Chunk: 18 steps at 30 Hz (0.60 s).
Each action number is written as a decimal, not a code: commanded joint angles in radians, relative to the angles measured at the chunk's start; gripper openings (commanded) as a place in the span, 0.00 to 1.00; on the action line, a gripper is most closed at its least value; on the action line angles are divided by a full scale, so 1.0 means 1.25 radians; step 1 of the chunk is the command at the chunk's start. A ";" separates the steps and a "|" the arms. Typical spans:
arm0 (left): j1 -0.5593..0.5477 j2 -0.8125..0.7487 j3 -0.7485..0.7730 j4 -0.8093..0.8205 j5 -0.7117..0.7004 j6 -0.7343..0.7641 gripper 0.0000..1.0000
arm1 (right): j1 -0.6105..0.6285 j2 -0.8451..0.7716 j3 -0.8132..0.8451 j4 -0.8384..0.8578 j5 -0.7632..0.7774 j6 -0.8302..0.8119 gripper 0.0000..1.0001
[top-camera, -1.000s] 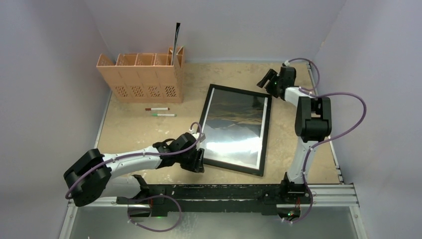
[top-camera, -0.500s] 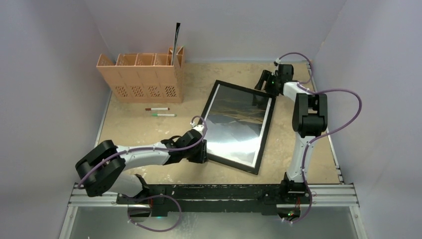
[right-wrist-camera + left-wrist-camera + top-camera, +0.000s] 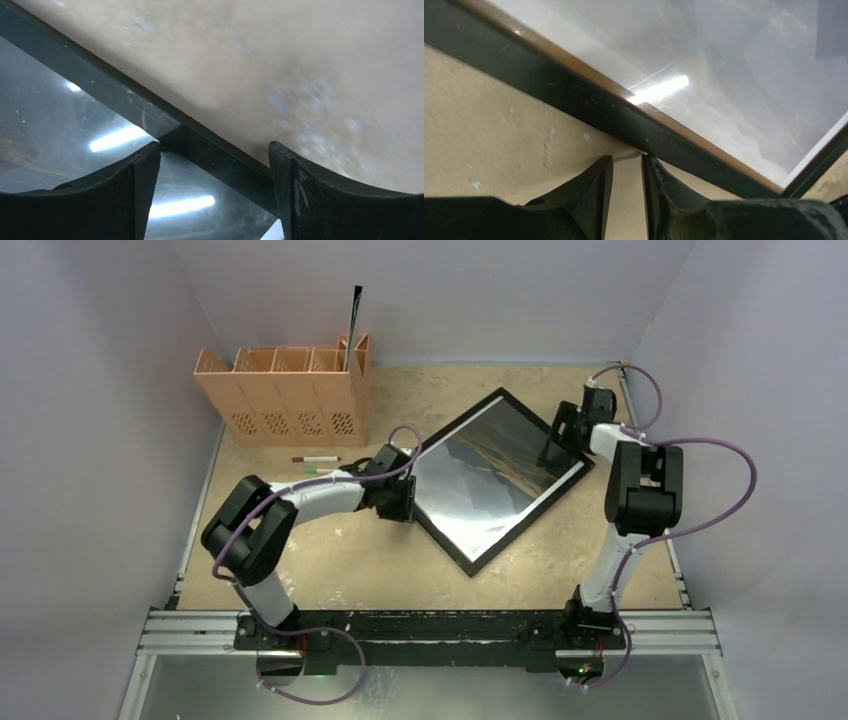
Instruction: Put the photo into the frame
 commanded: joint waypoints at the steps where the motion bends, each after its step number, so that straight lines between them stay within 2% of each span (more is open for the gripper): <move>1: 0.011 0.117 0.128 0.165 -0.018 0.009 0.33 | 0.051 -0.088 -0.132 -0.177 -0.051 0.129 0.80; 8: 0.011 0.222 0.244 0.182 0.001 -0.004 0.33 | 0.051 -0.234 -0.301 -0.150 -0.058 0.246 0.77; 18: 0.011 0.355 0.445 0.153 -0.009 0.063 0.30 | 0.052 -0.384 -0.471 -0.069 -0.227 0.326 0.74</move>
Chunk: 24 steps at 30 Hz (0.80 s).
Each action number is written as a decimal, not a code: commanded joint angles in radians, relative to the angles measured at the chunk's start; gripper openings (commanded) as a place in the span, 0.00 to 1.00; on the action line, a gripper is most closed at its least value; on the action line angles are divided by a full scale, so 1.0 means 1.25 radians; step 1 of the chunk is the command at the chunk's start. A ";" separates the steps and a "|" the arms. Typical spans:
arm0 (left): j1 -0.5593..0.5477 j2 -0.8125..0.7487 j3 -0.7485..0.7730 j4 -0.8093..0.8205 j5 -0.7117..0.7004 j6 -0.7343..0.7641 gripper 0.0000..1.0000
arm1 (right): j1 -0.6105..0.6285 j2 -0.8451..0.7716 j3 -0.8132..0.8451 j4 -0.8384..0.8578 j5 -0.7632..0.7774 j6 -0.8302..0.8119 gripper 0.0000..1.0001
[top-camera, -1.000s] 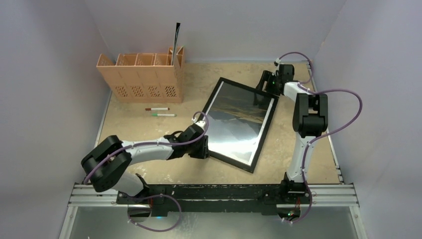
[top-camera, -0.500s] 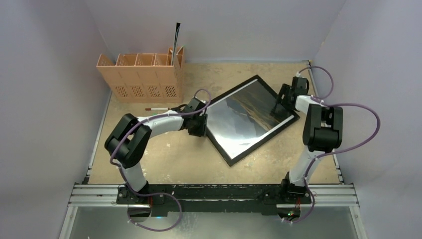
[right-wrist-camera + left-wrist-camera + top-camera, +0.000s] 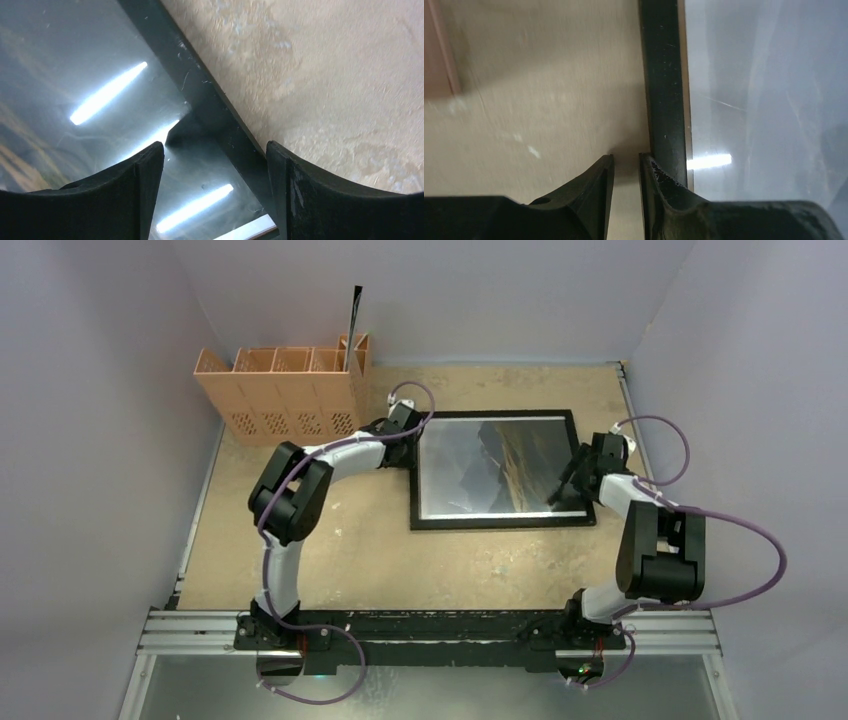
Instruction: Put the photo into the frame
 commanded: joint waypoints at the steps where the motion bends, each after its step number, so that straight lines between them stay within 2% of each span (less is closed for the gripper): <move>1: -0.063 0.096 0.112 0.195 0.209 0.008 0.30 | 0.081 -0.034 -0.068 -0.073 -0.395 0.172 0.74; 10: -0.062 0.211 0.237 0.190 0.232 0.041 0.30 | 0.104 -0.148 -0.131 -0.115 -0.467 0.188 0.74; 15: -0.061 0.243 0.276 0.182 0.218 0.022 0.30 | 0.185 -0.163 -0.173 -0.059 -0.504 0.255 0.74; 20: -0.062 0.228 0.292 0.158 0.134 0.023 0.34 | 0.216 -0.216 -0.143 -0.090 -0.407 0.297 0.74; 24: -0.059 0.212 0.325 0.120 0.086 0.058 0.42 | 0.216 -0.293 -0.074 -0.231 -0.174 0.307 0.76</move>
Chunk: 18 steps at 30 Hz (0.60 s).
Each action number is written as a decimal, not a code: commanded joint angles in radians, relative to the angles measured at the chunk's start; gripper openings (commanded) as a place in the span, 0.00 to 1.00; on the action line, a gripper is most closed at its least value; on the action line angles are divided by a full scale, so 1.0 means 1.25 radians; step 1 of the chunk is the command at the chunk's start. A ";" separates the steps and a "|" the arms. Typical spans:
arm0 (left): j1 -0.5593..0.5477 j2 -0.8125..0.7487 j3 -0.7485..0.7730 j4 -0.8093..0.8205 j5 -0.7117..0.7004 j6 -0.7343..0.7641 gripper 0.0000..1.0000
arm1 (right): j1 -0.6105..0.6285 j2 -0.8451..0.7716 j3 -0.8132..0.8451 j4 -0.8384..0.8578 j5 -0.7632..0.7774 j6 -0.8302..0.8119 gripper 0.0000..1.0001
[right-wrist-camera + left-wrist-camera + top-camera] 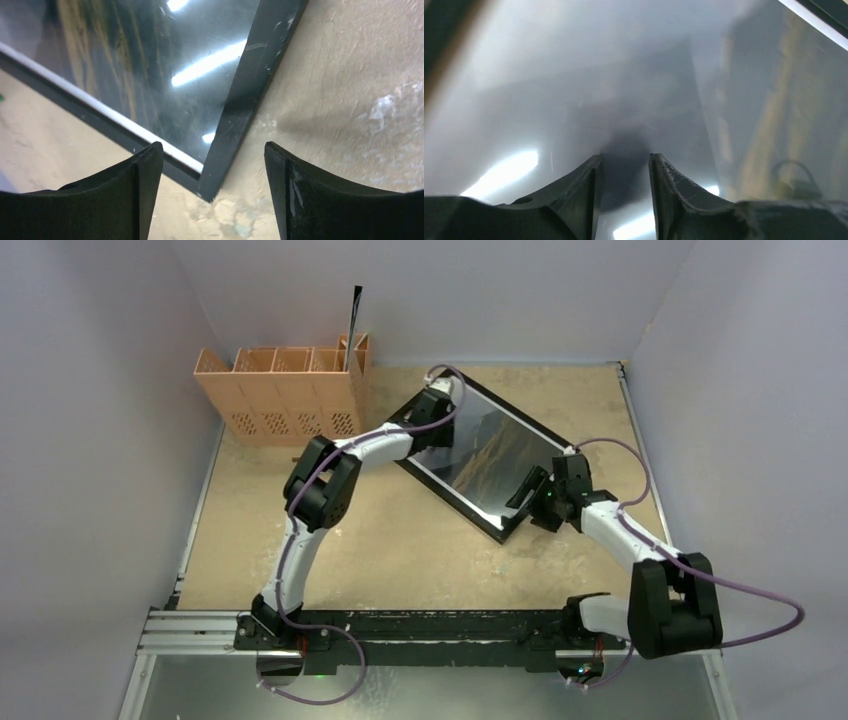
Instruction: Put the photo into the frame
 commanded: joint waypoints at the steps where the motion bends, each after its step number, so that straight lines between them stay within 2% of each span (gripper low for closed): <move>1: -0.051 -0.007 0.044 -0.059 0.061 0.002 0.44 | 0.010 -0.087 0.082 -0.118 0.077 0.094 0.77; 8: -0.046 -0.073 0.055 -0.085 0.028 0.019 0.49 | 0.010 -0.138 0.131 -0.212 0.202 0.120 0.79; 14: -0.045 -0.169 0.000 -0.091 0.040 0.013 0.51 | 0.010 -0.106 0.199 -0.097 0.198 0.055 0.79; 18: -0.044 -0.259 -0.113 -0.071 0.036 -0.037 0.54 | 0.010 -0.007 0.275 0.000 0.169 -0.016 0.79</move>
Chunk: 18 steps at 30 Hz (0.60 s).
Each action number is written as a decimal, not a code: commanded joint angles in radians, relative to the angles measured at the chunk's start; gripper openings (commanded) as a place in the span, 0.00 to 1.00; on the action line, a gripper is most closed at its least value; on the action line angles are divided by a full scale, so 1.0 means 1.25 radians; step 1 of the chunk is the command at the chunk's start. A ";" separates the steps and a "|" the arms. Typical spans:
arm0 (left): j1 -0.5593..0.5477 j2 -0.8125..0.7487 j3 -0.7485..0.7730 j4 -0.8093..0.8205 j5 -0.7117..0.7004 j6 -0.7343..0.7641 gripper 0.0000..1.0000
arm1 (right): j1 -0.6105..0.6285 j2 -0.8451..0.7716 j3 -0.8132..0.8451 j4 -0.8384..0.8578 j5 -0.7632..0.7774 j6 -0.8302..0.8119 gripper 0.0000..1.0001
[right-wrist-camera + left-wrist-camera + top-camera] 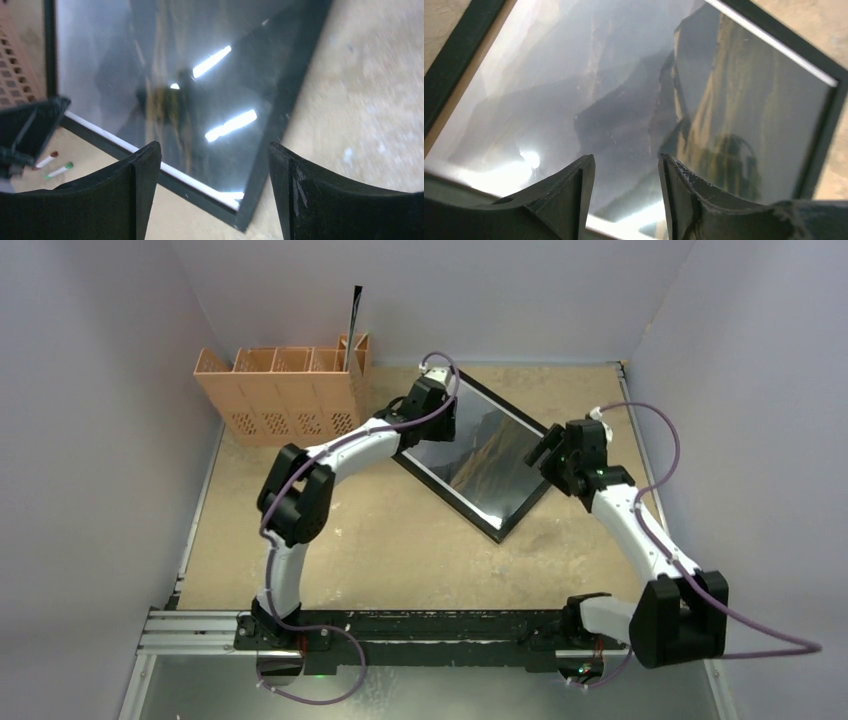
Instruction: Put the photo into the frame
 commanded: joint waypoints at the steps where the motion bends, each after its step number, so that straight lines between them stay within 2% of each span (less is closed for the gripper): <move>1: -0.008 -0.150 -0.113 0.037 -0.005 -0.053 0.56 | -0.003 0.119 0.127 0.124 0.010 -0.089 0.79; 4: -0.007 -0.218 -0.237 0.090 -0.013 -0.097 0.64 | -0.016 0.223 0.206 0.168 0.037 -0.125 0.79; 9: -0.007 -0.312 -0.420 0.167 -0.031 -0.178 0.75 | -0.060 0.416 0.350 0.233 -0.015 -0.227 0.80; 14: -0.007 -0.333 -0.528 0.253 0.017 -0.257 0.77 | -0.071 0.633 0.565 0.097 0.035 -0.330 0.79; 18: -0.007 -0.341 -0.614 0.358 0.068 -0.330 0.77 | -0.084 0.701 0.599 0.116 -0.014 -0.380 0.80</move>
